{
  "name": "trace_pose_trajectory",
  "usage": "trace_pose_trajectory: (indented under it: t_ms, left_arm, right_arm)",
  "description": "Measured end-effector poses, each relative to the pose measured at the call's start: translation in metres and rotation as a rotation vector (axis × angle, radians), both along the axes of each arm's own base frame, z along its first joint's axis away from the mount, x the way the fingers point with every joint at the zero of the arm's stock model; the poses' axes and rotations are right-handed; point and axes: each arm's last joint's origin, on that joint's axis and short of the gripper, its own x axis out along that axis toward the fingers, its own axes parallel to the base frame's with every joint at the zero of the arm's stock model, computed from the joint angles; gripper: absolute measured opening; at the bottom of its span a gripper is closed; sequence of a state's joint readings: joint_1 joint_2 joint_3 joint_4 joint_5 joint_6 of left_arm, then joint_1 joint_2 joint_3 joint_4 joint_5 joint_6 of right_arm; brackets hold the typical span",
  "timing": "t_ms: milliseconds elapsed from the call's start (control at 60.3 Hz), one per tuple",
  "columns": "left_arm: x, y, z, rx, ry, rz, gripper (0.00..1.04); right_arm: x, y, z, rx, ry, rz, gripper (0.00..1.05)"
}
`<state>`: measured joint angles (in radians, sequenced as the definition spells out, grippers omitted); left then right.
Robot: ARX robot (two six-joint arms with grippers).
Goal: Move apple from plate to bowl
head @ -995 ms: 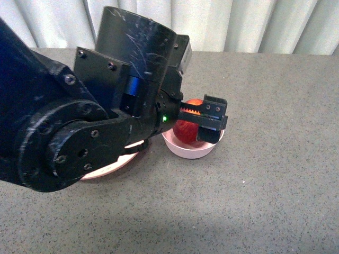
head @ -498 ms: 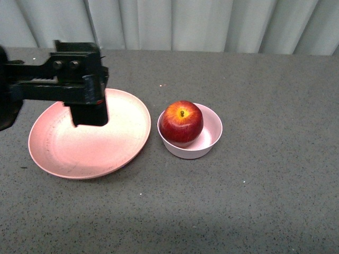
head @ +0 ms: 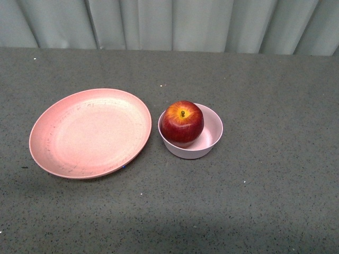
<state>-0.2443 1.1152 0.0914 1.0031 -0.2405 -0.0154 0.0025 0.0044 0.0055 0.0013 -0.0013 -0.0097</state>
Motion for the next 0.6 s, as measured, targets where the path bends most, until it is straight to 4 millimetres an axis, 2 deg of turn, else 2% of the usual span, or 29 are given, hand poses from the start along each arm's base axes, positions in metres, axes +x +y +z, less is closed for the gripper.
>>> trace_pose_trajectory:
  t_ms: [116,597]
  left_arm:
    - [-0.009,0.008,0.001,0.001,-0.005,-0.003,0.04]
    - [-0.041,0.036,0.01,0.003,-0.032,0.005,0.04]
  right_arm:
    - [0.0,0.0,0.0,0.0,0.0,0.0,0.95]
    - [0.0,0.0,0.0,0.0,-0.001,-0.001,0.95]
